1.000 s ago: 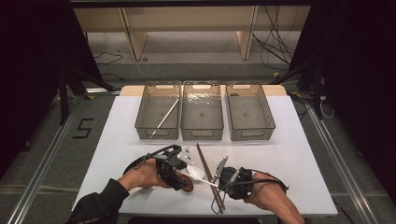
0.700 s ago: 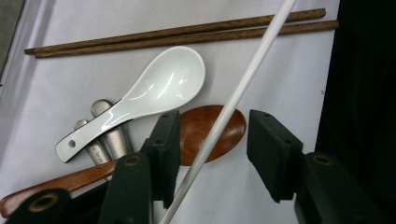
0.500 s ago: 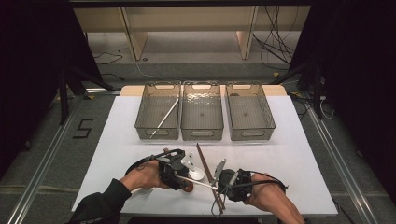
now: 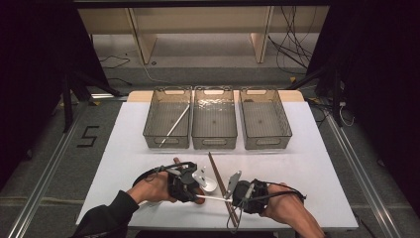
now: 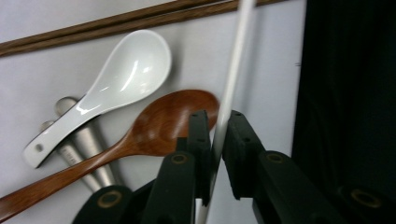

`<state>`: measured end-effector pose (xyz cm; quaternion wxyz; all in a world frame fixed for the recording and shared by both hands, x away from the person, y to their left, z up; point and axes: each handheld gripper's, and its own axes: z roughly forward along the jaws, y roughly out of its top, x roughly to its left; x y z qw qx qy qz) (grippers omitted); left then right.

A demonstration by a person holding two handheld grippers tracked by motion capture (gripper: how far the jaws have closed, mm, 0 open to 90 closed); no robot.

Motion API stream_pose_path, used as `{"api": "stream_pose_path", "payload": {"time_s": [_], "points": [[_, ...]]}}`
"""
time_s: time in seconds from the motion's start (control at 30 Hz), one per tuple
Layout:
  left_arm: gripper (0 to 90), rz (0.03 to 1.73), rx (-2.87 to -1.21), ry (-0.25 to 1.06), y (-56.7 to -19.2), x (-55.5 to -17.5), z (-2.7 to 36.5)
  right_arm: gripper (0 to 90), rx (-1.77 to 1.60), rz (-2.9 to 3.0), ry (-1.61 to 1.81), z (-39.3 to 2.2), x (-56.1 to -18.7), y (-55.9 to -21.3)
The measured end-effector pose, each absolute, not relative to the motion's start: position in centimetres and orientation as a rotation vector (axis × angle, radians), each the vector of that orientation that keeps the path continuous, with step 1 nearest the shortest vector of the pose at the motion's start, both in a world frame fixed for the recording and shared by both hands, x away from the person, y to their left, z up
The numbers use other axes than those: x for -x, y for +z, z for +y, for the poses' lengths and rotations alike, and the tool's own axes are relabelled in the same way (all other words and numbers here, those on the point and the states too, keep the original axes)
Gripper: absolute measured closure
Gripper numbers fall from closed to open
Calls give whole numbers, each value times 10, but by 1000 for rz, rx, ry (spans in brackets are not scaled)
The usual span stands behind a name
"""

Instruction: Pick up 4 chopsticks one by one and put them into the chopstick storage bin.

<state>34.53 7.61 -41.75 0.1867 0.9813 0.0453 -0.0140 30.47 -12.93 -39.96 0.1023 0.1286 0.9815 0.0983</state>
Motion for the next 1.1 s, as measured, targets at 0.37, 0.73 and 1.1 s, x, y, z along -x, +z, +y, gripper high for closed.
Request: {"api": "stream_pose_path", "payload": {"time_s": [0.37,0.73,1.1], "points": [[855,299,-2719,32,-412,-359,96,366,-695,2758,570,-148,-320,-388],[855,525,-2591,102,-397,-374,119,286,-906,2674,681,-159,-319,-395],[855,792,-2444,203,-387,-400,147,261,-1025,2671,645,-168,-321,-411]]}}
